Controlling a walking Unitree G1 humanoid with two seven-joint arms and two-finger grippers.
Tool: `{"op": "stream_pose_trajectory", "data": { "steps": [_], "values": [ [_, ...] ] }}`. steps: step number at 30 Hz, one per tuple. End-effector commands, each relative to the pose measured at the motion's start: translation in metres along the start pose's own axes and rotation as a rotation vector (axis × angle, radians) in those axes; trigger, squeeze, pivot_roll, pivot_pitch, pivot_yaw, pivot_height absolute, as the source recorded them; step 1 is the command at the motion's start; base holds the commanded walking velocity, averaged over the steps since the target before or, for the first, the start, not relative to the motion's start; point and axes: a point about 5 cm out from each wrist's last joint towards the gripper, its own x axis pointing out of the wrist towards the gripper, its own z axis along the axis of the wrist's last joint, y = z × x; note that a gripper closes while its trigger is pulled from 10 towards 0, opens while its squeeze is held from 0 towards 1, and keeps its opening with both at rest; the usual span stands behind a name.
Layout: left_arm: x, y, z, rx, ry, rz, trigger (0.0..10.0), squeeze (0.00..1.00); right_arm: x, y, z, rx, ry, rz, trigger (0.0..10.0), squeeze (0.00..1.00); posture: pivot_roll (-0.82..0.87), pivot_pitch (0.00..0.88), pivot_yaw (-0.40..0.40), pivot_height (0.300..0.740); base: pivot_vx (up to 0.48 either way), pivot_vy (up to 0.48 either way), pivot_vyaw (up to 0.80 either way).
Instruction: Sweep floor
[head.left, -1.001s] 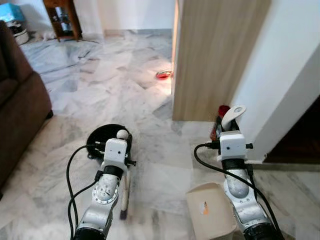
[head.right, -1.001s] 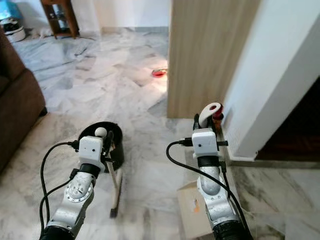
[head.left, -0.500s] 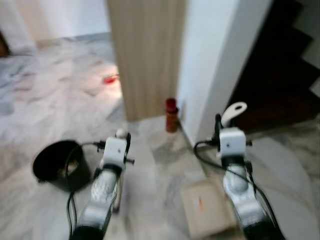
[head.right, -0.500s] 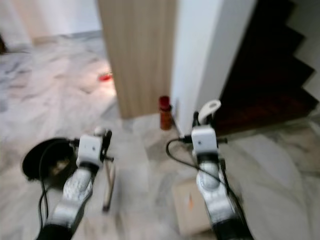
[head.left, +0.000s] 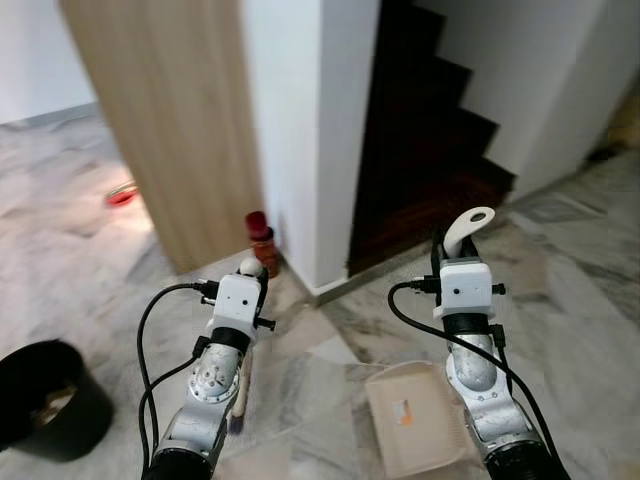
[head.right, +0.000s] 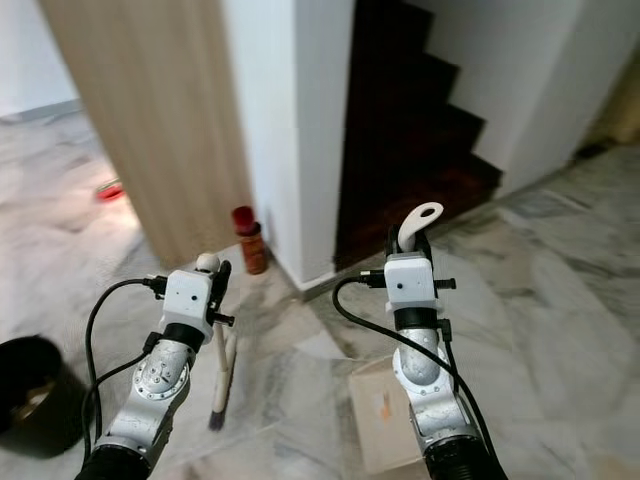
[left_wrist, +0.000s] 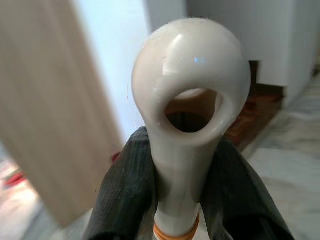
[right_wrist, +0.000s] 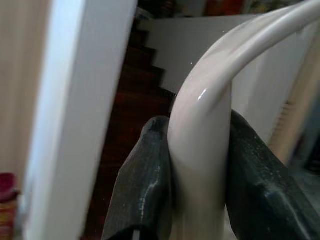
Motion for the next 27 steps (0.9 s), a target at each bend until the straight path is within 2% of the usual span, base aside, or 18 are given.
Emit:
{"op": "stream_pose_trajectory", "data": {
  "steps": [1, 14, 27],
  "values": [
    [0.0052, 0.0007, 0.0100, 0.012, -0.051, 0.000, 10.0, 0.00, 0.0051, -0.0029, 0.0084, 0.006, -0.039, -0.019, 10.0, 0.00, 0.00, 0.000, 0.047, 0.740, 0.000, -0.401, -0.80],
    [0.0059, 0.0013, 0.0103, 0.011, -0.051, -0.002, 10.0, 0.00, 0.0064, -0.0042, 0.0087, 0.004, -0.040, -0.025, 10.0, 0.00, 0.00, 0.000, 0.046, 0.740, 0.000, 0.000, -0.80],
    [0.0060, 0.0010, 0.0107, 0.006, -0.055, -0.002, 10.0, 0.00, 0.0070, -0.0047, 0.0087, 0.002, -0.040, -0.029, 10.0, 0.00, 0.00, 0.000, 0.046, 0.740, 0.000, -0.297, -0.80]
  ]
}}
